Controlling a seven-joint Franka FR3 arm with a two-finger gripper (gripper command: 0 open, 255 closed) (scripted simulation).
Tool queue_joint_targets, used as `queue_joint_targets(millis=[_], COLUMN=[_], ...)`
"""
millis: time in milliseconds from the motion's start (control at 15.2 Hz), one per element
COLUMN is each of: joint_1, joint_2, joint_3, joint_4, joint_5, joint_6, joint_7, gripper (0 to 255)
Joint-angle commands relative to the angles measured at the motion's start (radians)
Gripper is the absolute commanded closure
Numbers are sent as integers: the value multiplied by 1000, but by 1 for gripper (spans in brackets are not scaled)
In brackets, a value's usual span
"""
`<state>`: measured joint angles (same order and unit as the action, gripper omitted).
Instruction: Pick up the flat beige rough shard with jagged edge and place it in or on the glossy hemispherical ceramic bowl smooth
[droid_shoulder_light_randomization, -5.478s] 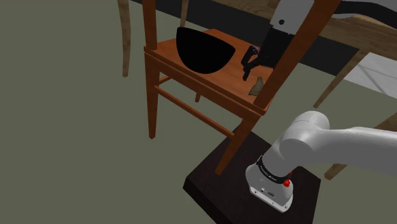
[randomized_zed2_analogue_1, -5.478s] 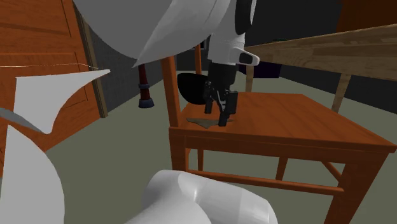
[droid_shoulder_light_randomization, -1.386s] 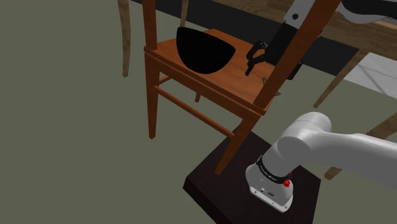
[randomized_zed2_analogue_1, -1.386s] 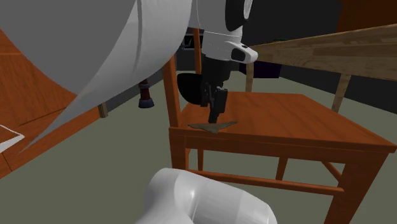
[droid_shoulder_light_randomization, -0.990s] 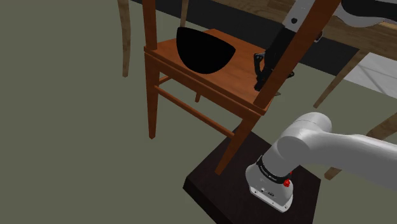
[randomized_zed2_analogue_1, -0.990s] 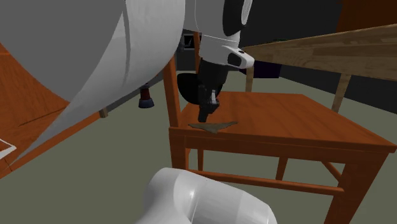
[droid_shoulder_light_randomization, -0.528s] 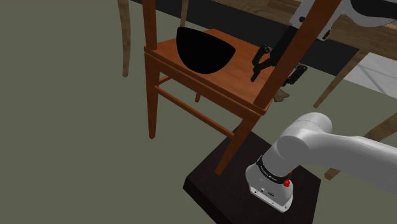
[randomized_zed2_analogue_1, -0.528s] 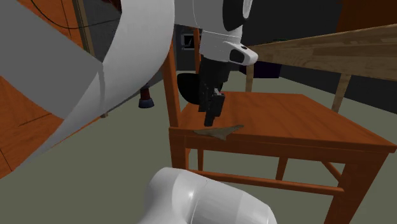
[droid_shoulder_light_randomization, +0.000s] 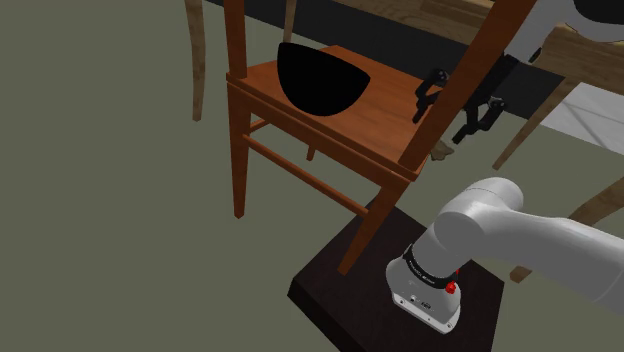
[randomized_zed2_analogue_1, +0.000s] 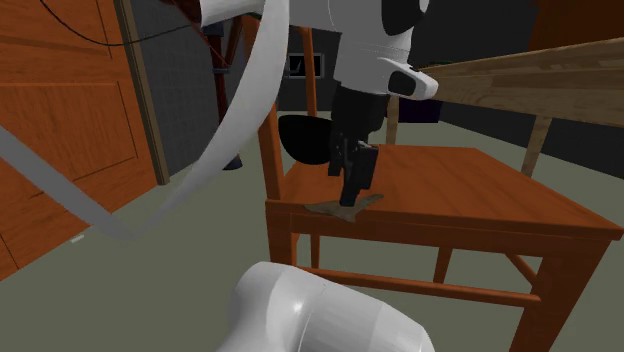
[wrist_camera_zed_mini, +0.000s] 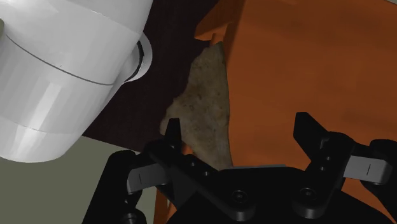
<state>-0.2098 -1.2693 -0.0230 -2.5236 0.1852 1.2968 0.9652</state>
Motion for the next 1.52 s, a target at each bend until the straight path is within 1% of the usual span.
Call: queue_joint_targets(millis=[0,132,660,726,1320,1452], joint_1=[-1,-1,-1,-1,-2,-1], joint_2=[-21,-42,-42,-42,-42,-24], joint_3=[6,13,13,13,13,12], joint_4=[-34,-76,-76,-76,-76,-43], joint_5=[5,11,11,11,11,11], joint_6=[13,34,34,34,34,19], joint_7=[1,1,1,1,0,4], gripper=[0,0,0,255,255,255])
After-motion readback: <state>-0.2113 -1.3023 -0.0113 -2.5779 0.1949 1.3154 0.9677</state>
